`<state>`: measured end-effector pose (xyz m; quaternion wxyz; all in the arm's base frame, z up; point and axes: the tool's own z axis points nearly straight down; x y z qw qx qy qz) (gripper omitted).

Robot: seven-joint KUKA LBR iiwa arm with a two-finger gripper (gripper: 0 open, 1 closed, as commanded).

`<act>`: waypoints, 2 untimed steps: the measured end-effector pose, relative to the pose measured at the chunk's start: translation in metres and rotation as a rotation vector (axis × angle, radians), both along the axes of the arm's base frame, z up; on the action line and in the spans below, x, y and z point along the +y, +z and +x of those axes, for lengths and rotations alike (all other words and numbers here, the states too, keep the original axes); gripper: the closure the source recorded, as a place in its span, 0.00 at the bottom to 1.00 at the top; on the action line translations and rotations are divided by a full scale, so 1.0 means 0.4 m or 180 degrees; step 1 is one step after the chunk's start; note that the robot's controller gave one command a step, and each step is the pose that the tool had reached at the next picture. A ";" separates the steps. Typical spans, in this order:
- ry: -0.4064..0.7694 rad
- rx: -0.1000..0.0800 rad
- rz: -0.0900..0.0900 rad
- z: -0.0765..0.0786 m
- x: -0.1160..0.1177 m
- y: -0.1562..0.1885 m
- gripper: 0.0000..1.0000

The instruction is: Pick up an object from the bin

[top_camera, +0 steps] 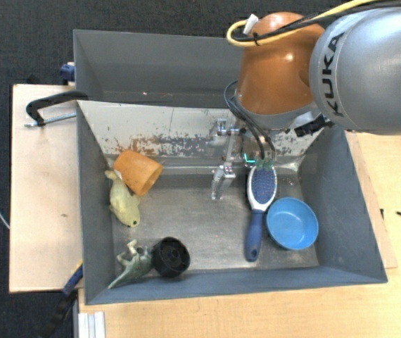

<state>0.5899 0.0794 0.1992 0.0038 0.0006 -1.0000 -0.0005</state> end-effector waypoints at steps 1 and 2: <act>0.0155 0.0000 0.0010 -0.144 0.226 -0.104 0.00; 0.0630 -0.0098 0.0016 -0.195 0.252 -0.240 0.00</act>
Offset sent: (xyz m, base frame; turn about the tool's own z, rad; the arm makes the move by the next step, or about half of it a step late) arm -0.0544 0.0833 -0.0401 -0.0384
